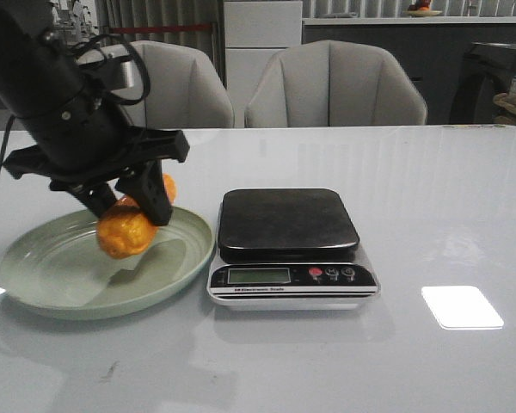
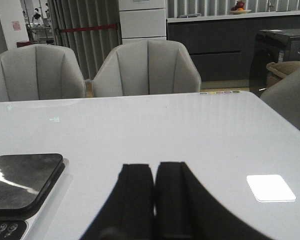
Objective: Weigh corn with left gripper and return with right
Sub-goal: 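Lift the corn cob with the left gripper and carry it onto the scale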
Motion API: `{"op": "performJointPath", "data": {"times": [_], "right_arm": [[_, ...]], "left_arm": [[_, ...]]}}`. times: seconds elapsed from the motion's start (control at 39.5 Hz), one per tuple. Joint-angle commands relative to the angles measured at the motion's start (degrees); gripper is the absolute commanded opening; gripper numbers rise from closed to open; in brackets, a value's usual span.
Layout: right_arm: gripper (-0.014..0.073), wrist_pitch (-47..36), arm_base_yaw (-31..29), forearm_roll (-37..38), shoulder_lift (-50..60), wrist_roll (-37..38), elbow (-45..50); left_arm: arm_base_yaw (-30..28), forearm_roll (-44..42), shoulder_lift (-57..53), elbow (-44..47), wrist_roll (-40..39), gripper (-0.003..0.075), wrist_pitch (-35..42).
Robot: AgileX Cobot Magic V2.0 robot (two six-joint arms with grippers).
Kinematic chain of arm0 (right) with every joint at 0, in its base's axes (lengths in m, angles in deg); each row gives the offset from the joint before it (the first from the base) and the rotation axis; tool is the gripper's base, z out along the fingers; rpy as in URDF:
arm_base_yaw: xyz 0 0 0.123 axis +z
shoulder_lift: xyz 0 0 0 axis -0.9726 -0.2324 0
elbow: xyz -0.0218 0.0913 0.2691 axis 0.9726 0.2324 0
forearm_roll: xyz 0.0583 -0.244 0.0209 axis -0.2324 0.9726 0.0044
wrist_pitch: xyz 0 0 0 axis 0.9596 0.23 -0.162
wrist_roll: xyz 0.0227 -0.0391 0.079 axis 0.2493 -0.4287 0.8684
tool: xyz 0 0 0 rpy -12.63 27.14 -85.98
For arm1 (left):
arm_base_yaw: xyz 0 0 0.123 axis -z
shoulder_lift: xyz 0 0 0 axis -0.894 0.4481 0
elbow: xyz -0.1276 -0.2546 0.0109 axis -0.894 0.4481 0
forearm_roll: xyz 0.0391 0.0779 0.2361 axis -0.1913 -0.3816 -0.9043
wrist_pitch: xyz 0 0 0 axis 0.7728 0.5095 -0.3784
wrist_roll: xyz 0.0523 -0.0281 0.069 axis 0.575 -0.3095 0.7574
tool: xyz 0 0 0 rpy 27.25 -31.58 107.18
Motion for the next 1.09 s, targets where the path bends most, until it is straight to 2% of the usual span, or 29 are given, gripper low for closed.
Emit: {"op": "performJointPath", "data": {"times": [0.0,0.25,0.48,0.61,0.76,0.84,1.06], "right_arm": [[0.0156,-4.43,-0.35,0.53,1.19,-0.43,0.62],[0.0156,-4.43,-0.35,0.53,1.19,-0.43,0.62],[0.0156,-4.43,-0.35,0.53,1.19,-0.43,0.62],[0.0156,-4.43,-0.35,0.53,1.19,-0.43,0.62],[0.0156,-4.43,-0.35,0.53,1.19,-0.43,0.62],[0.0156,-4.43,-0.35,0.53,1.19,-0.43,0.62],[0.0156,-4.43,-0.35,0.53,1.19,-0.43,0.62]], "left_arm": [[2.25,1.74,-2.26,-3.84,-0.45,0.0114,1.19],[7.32,7.66,-1.96,-7.33,-0.45,0.0114,5.80],[10.74,8.85,2.40,-11.80,-0.45,0.0136,7.19],[11.89,10.02,5.20,-14.18,-0.45,0.0237,7.19],[12.12,12.60,7.61,-15.80,-0.45,0.0473,7.34],[12.12,12.85,8.01,-16.05,-0.45,0.0560,7.44],[12.05,10.33,6.59,-16.05,0.13,0.0564,4.84]]}}
